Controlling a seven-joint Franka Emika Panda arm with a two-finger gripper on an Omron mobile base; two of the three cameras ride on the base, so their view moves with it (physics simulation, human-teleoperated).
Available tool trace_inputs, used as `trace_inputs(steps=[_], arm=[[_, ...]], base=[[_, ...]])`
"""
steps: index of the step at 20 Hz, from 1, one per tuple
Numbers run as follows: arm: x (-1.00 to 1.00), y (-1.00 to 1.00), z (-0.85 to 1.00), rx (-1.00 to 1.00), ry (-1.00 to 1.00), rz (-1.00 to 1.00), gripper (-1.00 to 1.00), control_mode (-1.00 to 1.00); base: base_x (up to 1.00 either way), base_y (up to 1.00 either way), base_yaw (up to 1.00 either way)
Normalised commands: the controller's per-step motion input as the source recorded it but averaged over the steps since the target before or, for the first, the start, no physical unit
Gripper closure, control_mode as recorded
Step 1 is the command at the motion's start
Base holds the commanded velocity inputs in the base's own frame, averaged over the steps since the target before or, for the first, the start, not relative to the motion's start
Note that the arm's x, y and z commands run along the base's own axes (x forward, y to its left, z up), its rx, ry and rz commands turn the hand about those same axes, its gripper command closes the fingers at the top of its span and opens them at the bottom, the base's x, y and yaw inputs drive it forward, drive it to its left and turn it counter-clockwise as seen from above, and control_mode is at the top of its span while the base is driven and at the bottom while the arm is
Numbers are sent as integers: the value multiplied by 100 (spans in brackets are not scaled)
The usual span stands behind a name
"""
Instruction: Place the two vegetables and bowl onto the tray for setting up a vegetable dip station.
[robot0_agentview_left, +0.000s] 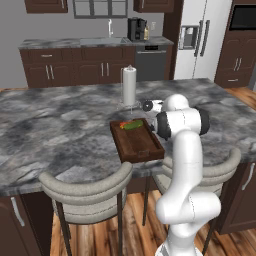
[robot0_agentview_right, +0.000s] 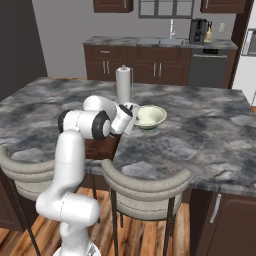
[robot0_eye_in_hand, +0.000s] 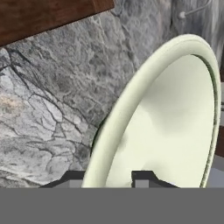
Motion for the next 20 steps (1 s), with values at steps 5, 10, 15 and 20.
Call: trace_inputs(steps=[5,10,15,20], arm=[[0,0,1,0,0,0,100,-100],[-1,0,31,0,-1,0,100,-100],[-16,11,43,-3,-3,0,100,-100],[-58,6,33,-1,0,0,100,-100]], base=[[0,0,0],[0,0,0],[0,0,0],[0,0,0]])
